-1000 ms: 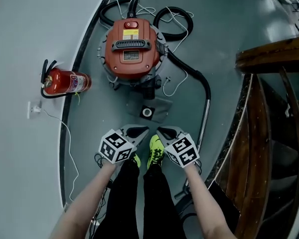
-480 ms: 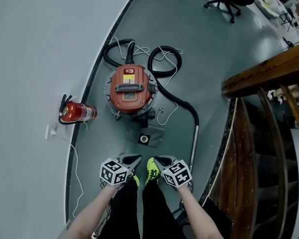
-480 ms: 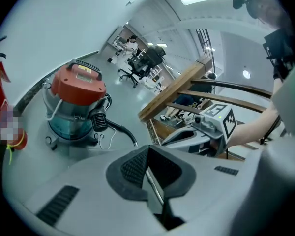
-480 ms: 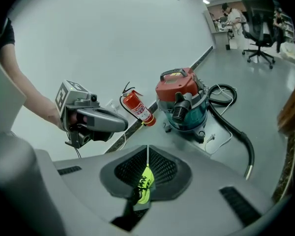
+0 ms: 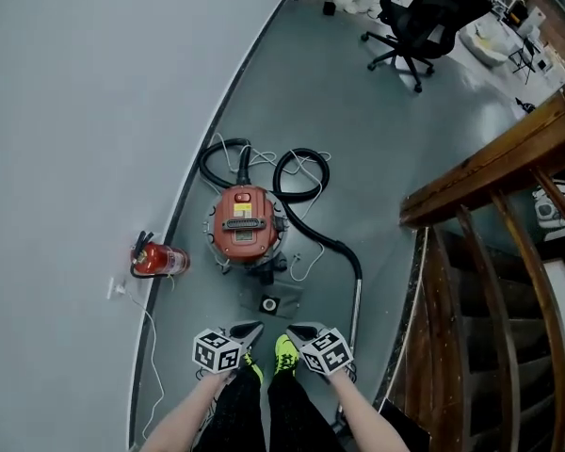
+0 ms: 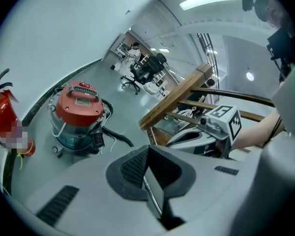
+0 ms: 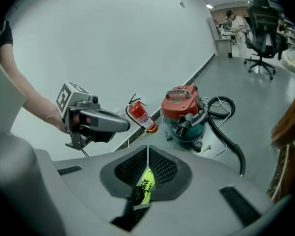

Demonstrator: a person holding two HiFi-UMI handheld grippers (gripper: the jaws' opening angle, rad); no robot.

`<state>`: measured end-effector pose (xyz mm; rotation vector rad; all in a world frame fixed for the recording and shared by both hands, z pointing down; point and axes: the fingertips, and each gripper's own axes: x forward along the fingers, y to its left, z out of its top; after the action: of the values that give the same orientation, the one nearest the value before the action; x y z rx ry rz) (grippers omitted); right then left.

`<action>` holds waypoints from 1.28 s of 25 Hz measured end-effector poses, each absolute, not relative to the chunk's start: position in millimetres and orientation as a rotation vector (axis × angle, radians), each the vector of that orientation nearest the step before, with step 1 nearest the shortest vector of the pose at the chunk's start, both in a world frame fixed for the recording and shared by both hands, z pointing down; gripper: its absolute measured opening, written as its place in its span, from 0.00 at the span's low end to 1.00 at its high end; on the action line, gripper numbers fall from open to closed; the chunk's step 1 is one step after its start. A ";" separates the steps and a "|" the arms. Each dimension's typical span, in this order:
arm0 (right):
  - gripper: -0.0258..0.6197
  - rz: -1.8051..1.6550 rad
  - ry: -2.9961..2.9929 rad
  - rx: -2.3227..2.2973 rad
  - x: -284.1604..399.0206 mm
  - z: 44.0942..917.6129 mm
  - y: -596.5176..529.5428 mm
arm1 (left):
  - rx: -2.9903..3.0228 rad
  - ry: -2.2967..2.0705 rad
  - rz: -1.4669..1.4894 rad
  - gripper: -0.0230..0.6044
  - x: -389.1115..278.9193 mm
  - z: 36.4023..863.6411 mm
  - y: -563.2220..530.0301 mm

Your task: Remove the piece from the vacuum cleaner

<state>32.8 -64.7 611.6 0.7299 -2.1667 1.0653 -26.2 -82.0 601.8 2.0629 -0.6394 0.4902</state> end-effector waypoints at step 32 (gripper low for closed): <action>0.08 0.981 -2.279 0.680 31.5 450.5 -71.8 | 2.138 -0.714 0.468 0.05 -18.7 446.0 -80.4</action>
<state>31.5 -71.8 450.5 0.6796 -2.2792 0.9809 -18.7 -80.4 446.0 2.1381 -0.7138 0.4679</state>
